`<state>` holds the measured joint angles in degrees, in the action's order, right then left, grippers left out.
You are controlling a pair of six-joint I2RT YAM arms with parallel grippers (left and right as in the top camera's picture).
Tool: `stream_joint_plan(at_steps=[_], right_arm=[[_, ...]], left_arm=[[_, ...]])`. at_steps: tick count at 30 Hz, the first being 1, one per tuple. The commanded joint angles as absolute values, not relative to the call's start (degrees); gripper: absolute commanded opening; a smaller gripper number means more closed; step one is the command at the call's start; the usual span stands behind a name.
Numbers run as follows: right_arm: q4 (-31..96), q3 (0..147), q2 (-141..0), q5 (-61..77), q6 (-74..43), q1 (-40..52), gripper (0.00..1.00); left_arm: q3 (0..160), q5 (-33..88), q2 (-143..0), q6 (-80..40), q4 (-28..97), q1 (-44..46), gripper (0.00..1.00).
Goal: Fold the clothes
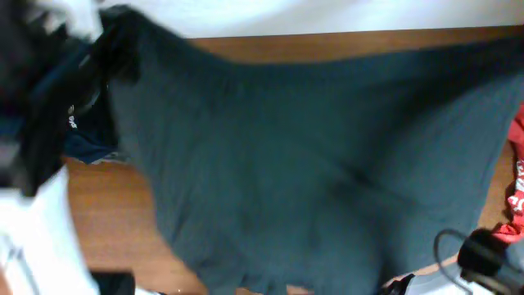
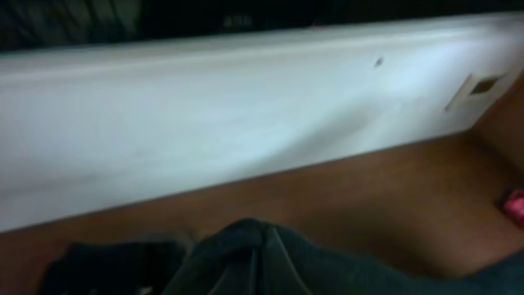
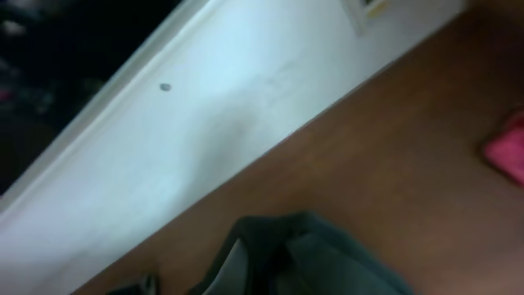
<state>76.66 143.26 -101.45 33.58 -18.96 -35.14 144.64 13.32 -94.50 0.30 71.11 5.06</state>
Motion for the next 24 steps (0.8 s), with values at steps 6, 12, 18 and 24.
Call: stream_joint_plan(at_steps=[6, 12, 18, 24], right_arm=[[72.86, 144.55, -101.3, 43.16, -16.75, -36.49, 0.04], [81.8, 148.7, -93.95, 43.09, -16.95, -42.17, 0.04], [88.53, 148.83, -85.49, 43.07, -16.93, -49.06, 0.04], [90.35, 148.83, -81.21, 41.47, -16.95, -50.7, 0.04]], left_arm=[[148.94, 21.28, -98.5, -0.4, 62.46, 5.08, 0.0], [158.12, 21.3, -92.71, 0.95, 71.37, 5.1, 0.0], [158.41, 21.26, -84.33, 2.7, 79.81, 5.08, 0.0], [158.41, 17.82, -75.09, 4.27, 81.71, 5.08, 0.0]])
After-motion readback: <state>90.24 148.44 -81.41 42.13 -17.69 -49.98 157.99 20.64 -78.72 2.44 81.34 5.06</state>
